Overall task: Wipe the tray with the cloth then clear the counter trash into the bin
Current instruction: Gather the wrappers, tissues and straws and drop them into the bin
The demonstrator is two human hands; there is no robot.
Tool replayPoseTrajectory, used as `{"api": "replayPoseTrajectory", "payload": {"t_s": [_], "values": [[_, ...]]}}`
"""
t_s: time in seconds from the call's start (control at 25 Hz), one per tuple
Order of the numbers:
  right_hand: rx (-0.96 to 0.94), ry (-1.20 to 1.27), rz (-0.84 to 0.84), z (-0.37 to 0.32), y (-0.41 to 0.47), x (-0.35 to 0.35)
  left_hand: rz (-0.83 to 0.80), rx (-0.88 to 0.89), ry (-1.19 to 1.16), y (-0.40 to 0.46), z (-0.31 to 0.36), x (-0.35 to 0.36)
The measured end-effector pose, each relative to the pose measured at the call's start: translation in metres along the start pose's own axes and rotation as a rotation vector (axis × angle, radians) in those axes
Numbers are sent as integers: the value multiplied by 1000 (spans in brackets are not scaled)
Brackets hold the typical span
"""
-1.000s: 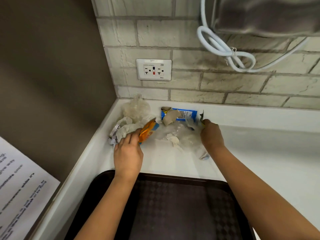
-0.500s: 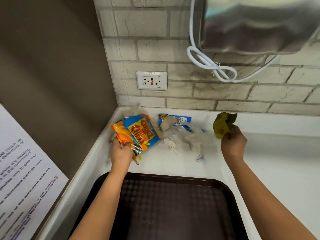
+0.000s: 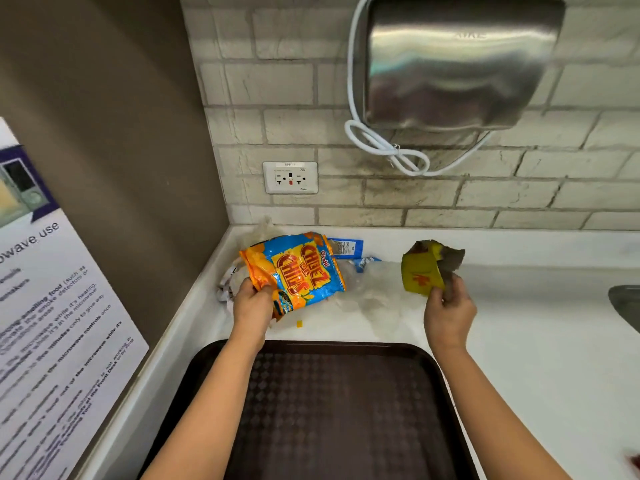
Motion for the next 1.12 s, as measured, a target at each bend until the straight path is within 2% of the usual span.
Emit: {"api": "replayPoseTrajectory", "payload": {"t_s": [0.24,0.44,0.6,0.72,0.88,1.12], "values": [[132,244,145,-13,-2,-39,-87,13,-30,-41,1,-2],[334,278,208,5,6,-54,-76,-14,-13,-53,-12,-1],[456,363,178,21,10,-44,-36,111,201,-50,-15,32],[548,443,138,30,16,-31,-98,185,267,-44,-9,81],[565,487,98,38,28,-22,-210,185,422,-42,-21,137],[524,563,250,43,73,-59,-118,190,557,-25,-37,143]]}}
Point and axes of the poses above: each hand's wrist, its own y-axis towards the middle knuckle, its own x-axis out of the palm, z = x × y, the point moved 4 cm from there along y, towards the middle knuckle, and after that the axes turned 1 degree about z, right-handed, at the moved point
